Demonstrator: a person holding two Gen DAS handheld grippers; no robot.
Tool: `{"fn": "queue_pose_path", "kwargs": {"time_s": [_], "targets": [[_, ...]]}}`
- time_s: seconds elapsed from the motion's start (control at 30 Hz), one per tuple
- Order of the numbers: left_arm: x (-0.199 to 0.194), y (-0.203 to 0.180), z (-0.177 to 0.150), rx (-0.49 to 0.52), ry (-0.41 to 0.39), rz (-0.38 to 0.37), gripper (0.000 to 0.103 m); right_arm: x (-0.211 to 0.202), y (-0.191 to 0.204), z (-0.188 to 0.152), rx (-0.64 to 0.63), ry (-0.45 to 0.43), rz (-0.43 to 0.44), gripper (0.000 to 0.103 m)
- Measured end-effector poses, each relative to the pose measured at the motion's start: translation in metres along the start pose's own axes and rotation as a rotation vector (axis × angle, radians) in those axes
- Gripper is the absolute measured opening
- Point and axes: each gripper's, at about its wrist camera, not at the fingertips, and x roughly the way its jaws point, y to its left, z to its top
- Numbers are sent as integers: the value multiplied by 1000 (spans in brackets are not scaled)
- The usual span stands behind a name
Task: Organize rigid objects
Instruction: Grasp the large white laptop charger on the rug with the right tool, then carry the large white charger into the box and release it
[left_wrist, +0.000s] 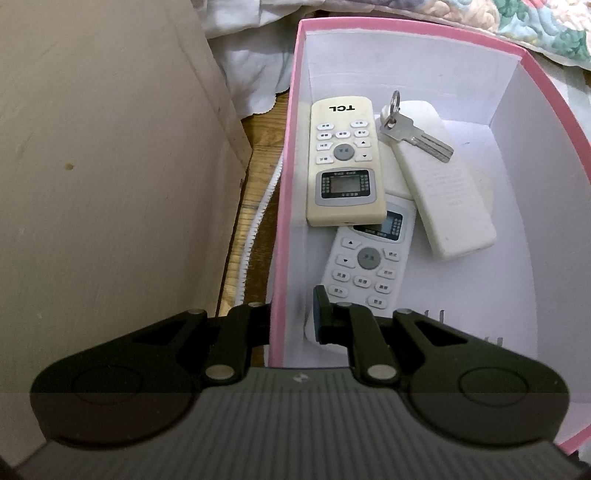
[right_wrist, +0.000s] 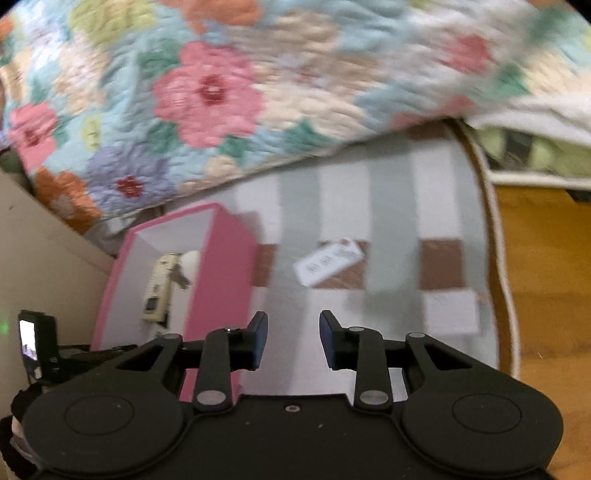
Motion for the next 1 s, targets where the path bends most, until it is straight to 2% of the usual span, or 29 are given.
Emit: {"fn": "queue_pose_path", "kwargs": {"time_s": [0.2,0.4,0.47,0.5,0.57,0.63,0.8,1.0], "targets": [[1,-3,1,1,3,11,12,4,-37,-13,97,29,-41,42],[2,-7,1,7,3,22,12,21,-62,-18,111,35,-141,45],[2,-7,1,7,3,22,12,26,-66,-18,80,29,-164,50],[2,-8,0,8,3,23,12,29,-66,-18,57,18,-191,58],[2,-8,0,9,3,24,12,36,-66,-15,-1,-1,-241,61],[2,-9,0,9,3,25,12,45,-69,-12,-43,-5,-265,71],[2,-9,0,10,4,28,12,66,-87,-4,-36,-4,-304,71],[2,-10,0,10,3,27,12,96,-91,2,-79,62,-338,71]]}}
